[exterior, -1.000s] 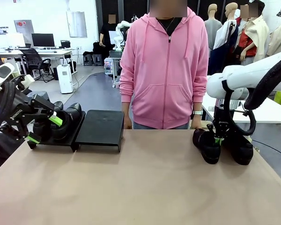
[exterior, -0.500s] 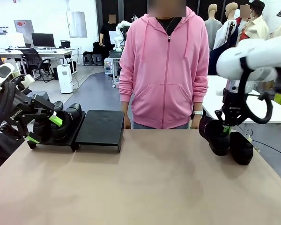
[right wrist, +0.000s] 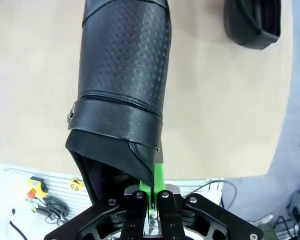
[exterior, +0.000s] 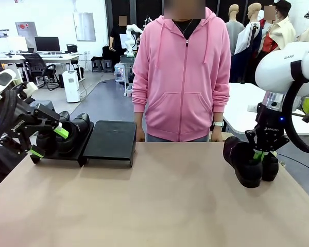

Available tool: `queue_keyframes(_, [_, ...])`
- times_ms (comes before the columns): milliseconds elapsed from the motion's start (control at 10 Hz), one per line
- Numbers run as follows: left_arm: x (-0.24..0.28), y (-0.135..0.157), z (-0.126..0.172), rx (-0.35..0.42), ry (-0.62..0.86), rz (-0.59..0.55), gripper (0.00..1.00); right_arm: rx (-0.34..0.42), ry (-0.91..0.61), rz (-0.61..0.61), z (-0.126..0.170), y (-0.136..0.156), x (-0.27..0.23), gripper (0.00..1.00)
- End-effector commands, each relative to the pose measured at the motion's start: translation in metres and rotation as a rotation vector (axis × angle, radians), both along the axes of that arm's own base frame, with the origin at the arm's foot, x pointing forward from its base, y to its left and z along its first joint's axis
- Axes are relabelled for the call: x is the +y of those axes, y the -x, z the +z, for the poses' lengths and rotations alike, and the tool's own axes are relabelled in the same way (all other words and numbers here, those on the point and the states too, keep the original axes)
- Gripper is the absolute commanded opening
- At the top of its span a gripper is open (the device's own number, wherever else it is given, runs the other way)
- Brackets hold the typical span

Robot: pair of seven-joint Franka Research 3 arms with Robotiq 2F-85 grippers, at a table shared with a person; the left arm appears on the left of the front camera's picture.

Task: Organize the shoes by placing them on the stand.
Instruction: Pick up one Shoe and place it in the middle of the table.

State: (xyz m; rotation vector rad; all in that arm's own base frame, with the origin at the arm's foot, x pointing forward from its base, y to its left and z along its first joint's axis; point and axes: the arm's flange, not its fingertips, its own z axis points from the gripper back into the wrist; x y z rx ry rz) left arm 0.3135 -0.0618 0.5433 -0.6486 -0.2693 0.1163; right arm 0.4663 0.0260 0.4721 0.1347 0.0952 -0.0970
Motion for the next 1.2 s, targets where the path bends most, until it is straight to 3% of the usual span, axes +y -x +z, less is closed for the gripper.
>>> queue_keyframes(0, [0.001, 0.002, 0.0, 0.003, -0.002, 0.002, 1.0, -0.004, 0.023, 0.012, 0.011, -0.012, 0.001, 0.0])
queue_keyframes(100, [0.001, 0.002, 0.0, 0.003, -0.002, 0.002, 1.0, 0.0, 0.0, 0.0, 0.0, 0.0, 0.0, 0.0])
queue_keyframes(200, [0.001, 0.002, 0.0, 0.003, -0.002, 0.002, 1.0, -0.046, 0.117, -0.1, -0.016, 0.008, 0.036, 0.0])
queue_keyframes(300, [0.001, 0.002, 0.0, 0.003, -0.002, 0.002, 1.0, -0.13, 0.127, -0.08, -0.023, 0.026, 0.08, 0.0])
queue_keyframes(500, [0.001, 0.002, 0.0, 0.003, -0.002, 0.002, 1.0, -0.197, 0.12, -0.054, -0.04, 0.054, 0.16, 0.0])
queue_keyframes(700, [0.001, 0.002, 0.0, 0.003, -0.002, 0.002, 1.0, -0.199, 0.011, -0.108, -0.052, 0.063, 0.215, 0.0])
queue_keyframes(1100, [0.001, 0.002, 0.0, 0.003, -0.002, 0.002, 1.0, -0.061, -0.184, -0.063, -0.1, 0.072, 0.298, 0.0])
